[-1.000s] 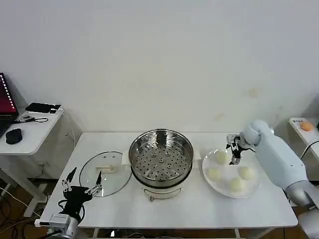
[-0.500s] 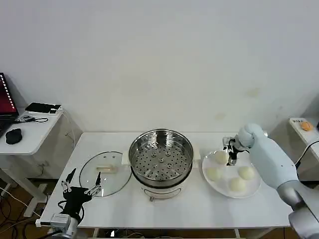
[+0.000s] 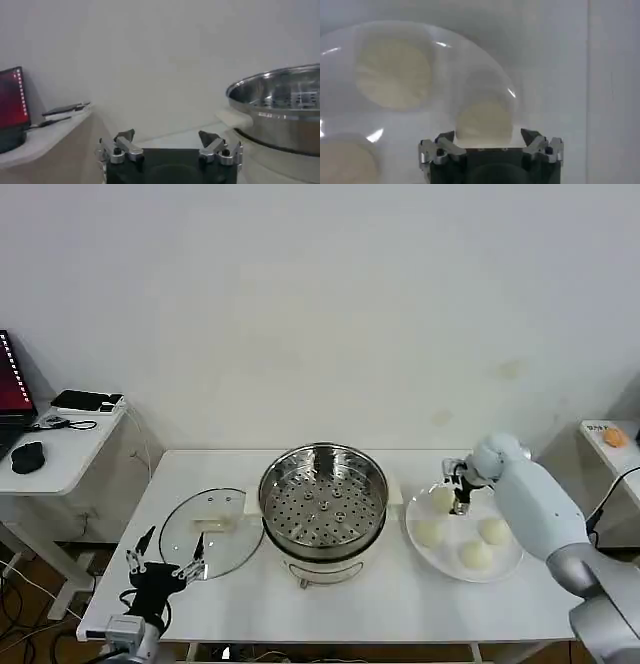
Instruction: Take steamed baozi put them in steamer then cover it.
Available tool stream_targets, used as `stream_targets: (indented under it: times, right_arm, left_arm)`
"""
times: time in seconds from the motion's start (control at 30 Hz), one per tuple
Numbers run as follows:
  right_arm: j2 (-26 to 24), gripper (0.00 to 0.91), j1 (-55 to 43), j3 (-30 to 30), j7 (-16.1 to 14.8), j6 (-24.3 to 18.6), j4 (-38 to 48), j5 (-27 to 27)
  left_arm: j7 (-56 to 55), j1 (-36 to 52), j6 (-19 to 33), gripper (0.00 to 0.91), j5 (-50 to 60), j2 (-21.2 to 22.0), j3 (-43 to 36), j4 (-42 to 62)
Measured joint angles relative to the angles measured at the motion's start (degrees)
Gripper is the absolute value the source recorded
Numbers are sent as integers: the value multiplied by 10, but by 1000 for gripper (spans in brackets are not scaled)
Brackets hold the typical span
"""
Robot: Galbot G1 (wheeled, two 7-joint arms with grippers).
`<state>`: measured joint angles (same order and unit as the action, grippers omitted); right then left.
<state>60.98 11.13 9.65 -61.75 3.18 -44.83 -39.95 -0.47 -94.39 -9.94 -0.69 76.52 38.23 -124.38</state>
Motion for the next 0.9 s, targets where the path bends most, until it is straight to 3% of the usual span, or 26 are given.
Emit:
stream_targets:
  times: [0.47,0.9]
  right_arm:
    - [-31,635,-6,2,-8,12,-47,36]
    - [-63,645,-128,103,-46,55,-156,169]
  left_arm:
    - [-1,4,1,907,0,-1,-3,10]
    - [-2,13,-2,907,4,-3,-6,10]
